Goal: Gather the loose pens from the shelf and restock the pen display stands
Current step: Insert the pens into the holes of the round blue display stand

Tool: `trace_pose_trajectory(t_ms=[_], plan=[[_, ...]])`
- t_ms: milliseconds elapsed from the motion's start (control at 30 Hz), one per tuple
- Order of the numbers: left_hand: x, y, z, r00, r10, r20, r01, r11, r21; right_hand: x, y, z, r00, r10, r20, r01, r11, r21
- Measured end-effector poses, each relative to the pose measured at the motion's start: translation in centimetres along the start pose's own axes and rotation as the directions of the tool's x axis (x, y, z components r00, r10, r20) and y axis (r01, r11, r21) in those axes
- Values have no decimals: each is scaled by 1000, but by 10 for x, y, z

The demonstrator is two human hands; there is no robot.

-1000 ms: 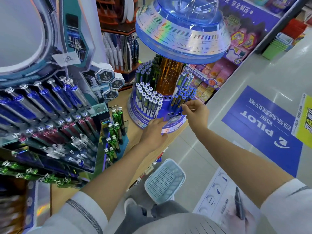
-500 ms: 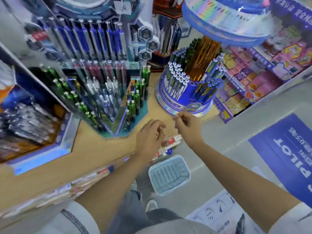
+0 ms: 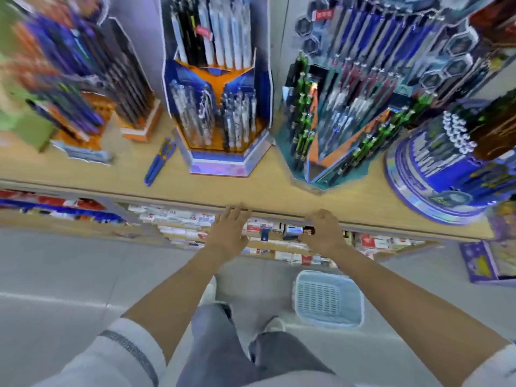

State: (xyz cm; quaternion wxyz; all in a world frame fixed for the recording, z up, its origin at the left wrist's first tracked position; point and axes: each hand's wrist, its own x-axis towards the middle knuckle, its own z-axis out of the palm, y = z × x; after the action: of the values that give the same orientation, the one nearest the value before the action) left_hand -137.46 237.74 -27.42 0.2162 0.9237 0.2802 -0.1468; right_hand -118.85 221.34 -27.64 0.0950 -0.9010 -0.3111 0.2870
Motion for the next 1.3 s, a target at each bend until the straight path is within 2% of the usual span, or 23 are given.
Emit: trace_pose_trajectory(t_ms=[67, 167, 267, 367, 433, 500, 633, 700, 833, 933, 1000, 1167, 1300], plan=[[-6, -20, -11, 995, -2, -102, -12, 990, -139, 5, -17, 0, 998, -34, -53, 33, 999, -14], [-12, -63, -37, 957, -131, -259, 46, 950, -310, 16, -69, -2, 982, -150, -114, 163, 980, 116], [-10, -122, -66, 901, -233, -367, 79, 917, -390, 29, -141, 8, 964, -244, -104, 264, 922, 282], [-2, -180, -97, 874, -287, -393, 124, 912, -390, 48, -216, 29, 932, -360, -32, 346, 864, 366], [7, -212, -110, 900, -232, -369, 96, 931, -351, 59, -263, 43, 913, -408, -6, 378, 841, 387], [18, -238, -114, 955, -142, -259, 54, 947, -317, 67, -302, 54, 915, -402, 39, 358, 850, 387], [38, -266, -119, 995, -25, -99, 0, 969, -249, 87, -348, 74, 914, -404, 40, 380, 885, 268], [44, -272, -123, 995, -7, -104, -18, 970, -243, 94, -359, 79, 926, -377, 20, 365, 907, 212], [52, -285, -126, 983, -15, -184, -24, 978, -206, 98, -366, 84, 974, -226, 28, 220, 966, 139], [59, -286, -131, 988, -7, -152, -13, 991, -131, 98, -361, 88, 989, -151, -12, 151, 987, 60], [64, -285, -132, 990, -18, -138, 1, 992, -123, 96, -360, 89, 993, -114, -31, 116, 991, 72], [68, -281, -131, 991, -125, -46, 103, 939, -328, 98, -350, 84, 999, -53, -2, 52, 962, 267], [61, -275, -119, 986, -132, 100, 166, 782, -601, 84, -327, 73, 994, -81, 66, 36, 857, 514]])
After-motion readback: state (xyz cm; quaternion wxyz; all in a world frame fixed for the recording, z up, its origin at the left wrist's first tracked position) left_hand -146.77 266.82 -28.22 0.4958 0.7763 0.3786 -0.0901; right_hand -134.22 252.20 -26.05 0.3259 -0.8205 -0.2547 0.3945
